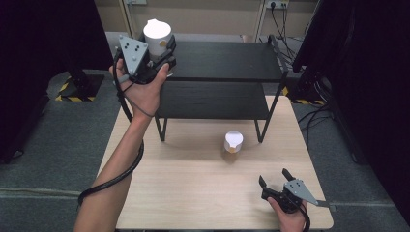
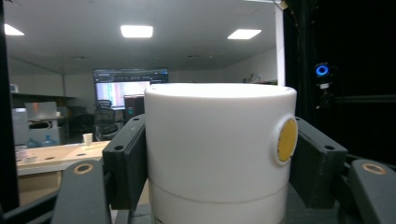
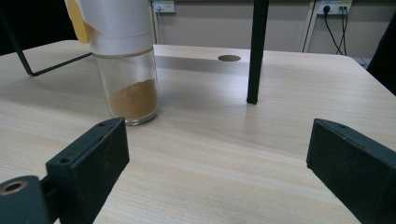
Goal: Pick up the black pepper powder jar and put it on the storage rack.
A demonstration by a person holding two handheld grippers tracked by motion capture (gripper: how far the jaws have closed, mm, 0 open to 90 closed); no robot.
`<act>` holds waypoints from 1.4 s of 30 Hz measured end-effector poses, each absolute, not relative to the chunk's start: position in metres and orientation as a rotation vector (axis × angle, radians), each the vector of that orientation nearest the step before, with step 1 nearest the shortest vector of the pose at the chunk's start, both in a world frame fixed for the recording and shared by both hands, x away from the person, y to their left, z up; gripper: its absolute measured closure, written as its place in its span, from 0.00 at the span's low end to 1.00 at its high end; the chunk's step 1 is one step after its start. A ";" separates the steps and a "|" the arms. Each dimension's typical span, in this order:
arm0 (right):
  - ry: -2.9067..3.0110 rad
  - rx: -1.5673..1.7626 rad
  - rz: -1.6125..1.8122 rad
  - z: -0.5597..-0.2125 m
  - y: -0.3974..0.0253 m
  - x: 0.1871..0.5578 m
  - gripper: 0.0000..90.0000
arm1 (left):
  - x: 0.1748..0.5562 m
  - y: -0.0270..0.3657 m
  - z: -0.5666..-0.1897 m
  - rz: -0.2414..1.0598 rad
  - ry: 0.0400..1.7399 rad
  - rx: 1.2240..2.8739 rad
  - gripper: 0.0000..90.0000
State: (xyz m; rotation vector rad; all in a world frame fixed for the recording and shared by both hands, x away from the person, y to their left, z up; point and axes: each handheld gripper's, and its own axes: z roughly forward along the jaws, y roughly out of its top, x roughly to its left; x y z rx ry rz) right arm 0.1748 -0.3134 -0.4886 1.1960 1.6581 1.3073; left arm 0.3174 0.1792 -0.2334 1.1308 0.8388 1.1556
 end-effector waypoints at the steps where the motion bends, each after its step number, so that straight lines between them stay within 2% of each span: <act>1: 1.657 1.197 1.309 -0.489 -0.314 0.175 0.07 | 0.319 0.179 -0.232 1.160 0.842 1.137 0.35; 16: 1.661 1.195 1.306 -0.488 -0.313 0.175 0.07 | 0.343 0.179 -0.233 1.131 0.934 1.160 0.34; 31: 1.662 1.191 1.306 -0.489 -0.313 0.175 0.07 | 0.351 0.181 -0.231 1.108 0.965 1.183 0.34; 36: 1.662 1.191 1.307 -0.489 -0.314 0.175 0.07 | 0.347 0.182 -0.232 1.115 0.945 1.158 0.19; 42: 1.665 1.188 1.304 -0.488 -0.313 0.175 0.07 | 0.333 0.181 -0.234 1.145 0.916 1.141 0.17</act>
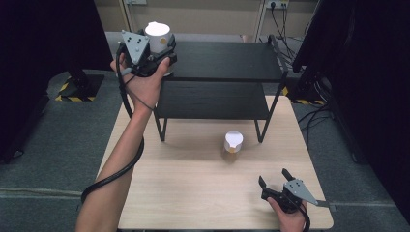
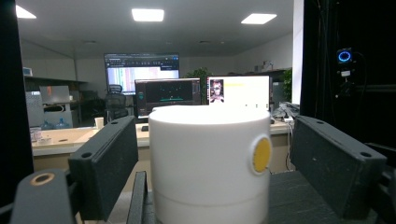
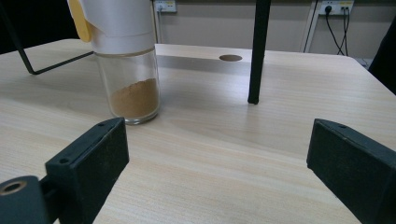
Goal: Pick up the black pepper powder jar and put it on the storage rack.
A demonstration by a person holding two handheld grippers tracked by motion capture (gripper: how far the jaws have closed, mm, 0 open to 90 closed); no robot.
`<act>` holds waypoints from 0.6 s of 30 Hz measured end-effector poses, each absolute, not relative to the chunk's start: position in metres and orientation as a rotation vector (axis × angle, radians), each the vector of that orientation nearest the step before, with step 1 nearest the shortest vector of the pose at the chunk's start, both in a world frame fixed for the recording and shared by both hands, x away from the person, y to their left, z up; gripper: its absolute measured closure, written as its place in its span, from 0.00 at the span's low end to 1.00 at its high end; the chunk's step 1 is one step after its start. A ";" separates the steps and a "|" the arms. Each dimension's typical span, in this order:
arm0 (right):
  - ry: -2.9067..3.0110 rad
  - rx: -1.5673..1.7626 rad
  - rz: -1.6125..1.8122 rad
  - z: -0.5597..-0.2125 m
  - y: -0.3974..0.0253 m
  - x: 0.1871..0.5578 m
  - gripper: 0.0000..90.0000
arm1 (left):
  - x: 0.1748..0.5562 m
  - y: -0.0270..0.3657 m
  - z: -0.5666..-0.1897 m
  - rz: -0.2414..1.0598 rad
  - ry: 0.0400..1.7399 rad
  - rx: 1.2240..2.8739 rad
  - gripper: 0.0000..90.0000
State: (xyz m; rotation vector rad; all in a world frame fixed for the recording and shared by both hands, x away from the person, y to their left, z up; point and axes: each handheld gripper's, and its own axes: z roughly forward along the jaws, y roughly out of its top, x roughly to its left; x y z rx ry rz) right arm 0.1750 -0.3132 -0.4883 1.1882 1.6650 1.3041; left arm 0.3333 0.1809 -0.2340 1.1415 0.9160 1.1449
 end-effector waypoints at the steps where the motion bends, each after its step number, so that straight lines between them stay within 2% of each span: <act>1: 1.665 1.187 1.304 -0.488 -0.313 0.175 0.07 | 0.331 0.182 -0.235 1.143 0.911 1.139 0.17; 9: 1.667 1.190 1.305 -0.488 -0.313 0.175 0.06 | 0.316 0.190 -0.250 1.088 0.887 1.117 0.17; 18: 1.670 1.187 1.298 -0.488 -0.313 0.175 0.06 | 0.301 0.198 -0.268 1.083 0.844 1.145 0.17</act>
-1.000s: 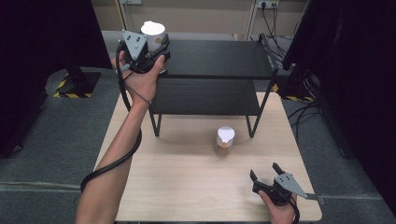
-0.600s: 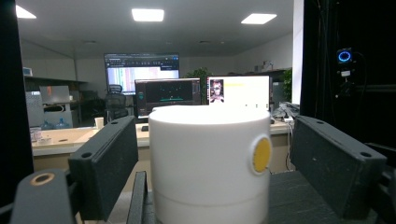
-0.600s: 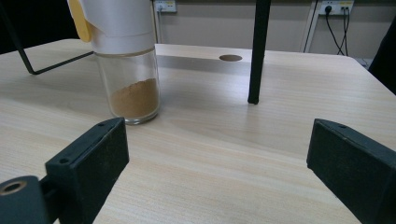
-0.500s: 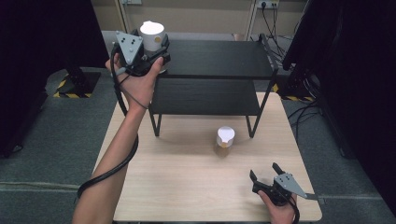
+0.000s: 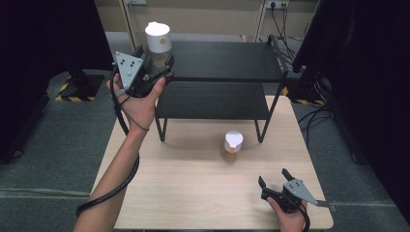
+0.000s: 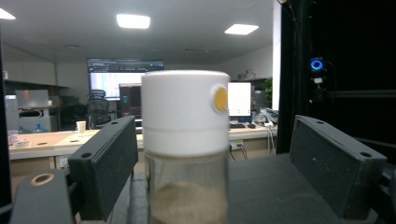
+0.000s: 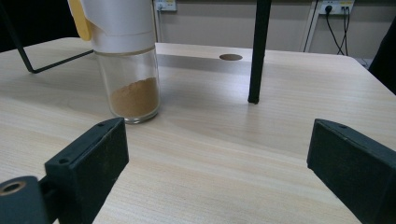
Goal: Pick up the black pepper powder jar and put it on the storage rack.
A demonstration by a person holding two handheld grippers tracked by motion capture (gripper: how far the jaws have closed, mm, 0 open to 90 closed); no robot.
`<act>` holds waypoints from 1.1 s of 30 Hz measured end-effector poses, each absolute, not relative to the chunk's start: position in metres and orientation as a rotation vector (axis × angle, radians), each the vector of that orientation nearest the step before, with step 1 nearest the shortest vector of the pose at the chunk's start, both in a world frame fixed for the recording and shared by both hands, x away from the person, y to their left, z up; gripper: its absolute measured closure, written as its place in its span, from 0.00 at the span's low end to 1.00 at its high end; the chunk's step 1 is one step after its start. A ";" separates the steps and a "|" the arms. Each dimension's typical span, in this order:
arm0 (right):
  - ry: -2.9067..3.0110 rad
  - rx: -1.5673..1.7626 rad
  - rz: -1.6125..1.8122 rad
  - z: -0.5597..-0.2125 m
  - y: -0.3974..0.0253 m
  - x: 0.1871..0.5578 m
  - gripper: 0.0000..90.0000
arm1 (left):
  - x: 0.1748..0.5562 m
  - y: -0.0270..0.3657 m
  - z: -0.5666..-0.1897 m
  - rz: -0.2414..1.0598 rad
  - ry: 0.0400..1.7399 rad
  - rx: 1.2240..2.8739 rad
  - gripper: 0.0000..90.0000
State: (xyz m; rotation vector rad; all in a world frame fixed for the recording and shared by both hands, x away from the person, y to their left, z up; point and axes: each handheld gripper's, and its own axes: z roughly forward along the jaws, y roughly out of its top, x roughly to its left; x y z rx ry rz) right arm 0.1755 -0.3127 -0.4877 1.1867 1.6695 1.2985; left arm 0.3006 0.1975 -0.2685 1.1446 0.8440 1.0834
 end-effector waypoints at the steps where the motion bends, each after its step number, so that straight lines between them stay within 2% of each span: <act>1: 1.669 1.187 1.299 -0.488 -0.313 0.175 0.06 | 0.299 0.199 -0.271 1.079 0.840 1.150 0.17; 33: 1.671 1.184 1.295 -0.488 -0.312 0.175 0.06 | 0.270 0.205 -0.351 1.009 0.824 1.191 0.17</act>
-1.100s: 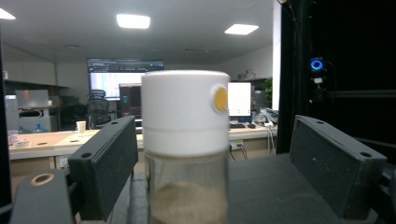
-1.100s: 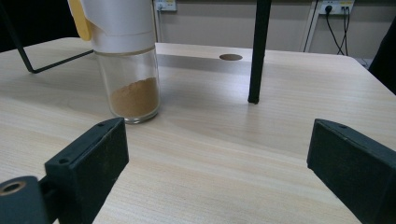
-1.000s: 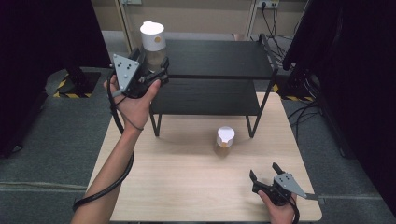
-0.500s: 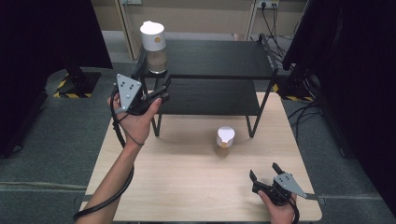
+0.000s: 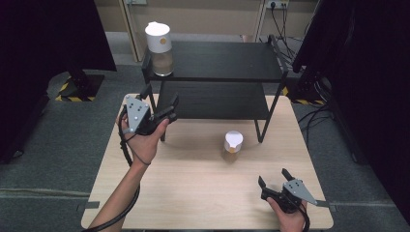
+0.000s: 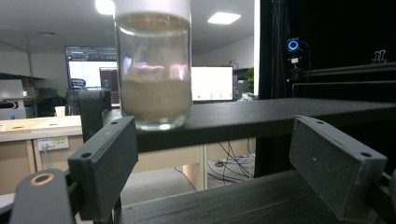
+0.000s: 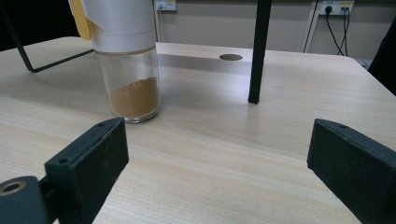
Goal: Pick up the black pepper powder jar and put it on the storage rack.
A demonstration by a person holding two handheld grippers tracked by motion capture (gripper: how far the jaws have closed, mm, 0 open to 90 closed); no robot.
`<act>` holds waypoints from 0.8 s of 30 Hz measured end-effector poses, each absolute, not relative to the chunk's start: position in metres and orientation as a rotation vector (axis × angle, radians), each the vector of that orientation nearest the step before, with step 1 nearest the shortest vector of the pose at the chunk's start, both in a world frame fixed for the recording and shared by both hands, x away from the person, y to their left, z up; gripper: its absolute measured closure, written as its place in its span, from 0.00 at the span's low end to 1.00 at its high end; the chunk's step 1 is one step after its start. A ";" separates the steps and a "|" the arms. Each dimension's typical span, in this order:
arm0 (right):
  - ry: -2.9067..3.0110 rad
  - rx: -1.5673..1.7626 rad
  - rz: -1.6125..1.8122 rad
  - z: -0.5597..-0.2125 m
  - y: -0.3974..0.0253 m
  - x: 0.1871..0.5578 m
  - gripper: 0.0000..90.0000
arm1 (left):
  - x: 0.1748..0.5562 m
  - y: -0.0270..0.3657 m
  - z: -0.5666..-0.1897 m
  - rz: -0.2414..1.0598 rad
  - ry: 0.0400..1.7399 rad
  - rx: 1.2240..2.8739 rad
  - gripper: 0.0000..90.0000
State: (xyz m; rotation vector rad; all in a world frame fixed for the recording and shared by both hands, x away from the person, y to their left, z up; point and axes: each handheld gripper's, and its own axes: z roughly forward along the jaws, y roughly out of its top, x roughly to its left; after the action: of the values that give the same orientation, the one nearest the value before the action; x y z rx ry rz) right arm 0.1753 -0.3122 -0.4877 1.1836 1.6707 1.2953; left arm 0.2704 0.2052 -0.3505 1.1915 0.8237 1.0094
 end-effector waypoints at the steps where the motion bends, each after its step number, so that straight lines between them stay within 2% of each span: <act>1: 1.670 1.184 1.296 -0.488 -0.312 0.175 0.06 | 0.270 0.205 -0.353 1.006 0.824 1.194 0.17; 24: 1.671 1.183 1.294 -0.488 -0.312 0.175 0.06 | 0.261 0.212 -0.408 0.952 0.877 1.243 0.16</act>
State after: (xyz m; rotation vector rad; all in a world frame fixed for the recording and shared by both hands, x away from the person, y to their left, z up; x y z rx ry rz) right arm 0.1752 -0.3119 -0.4876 1.1833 1.6711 1.2942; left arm 0.2609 0.2125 -0.4084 1.2429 0.8773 0.9517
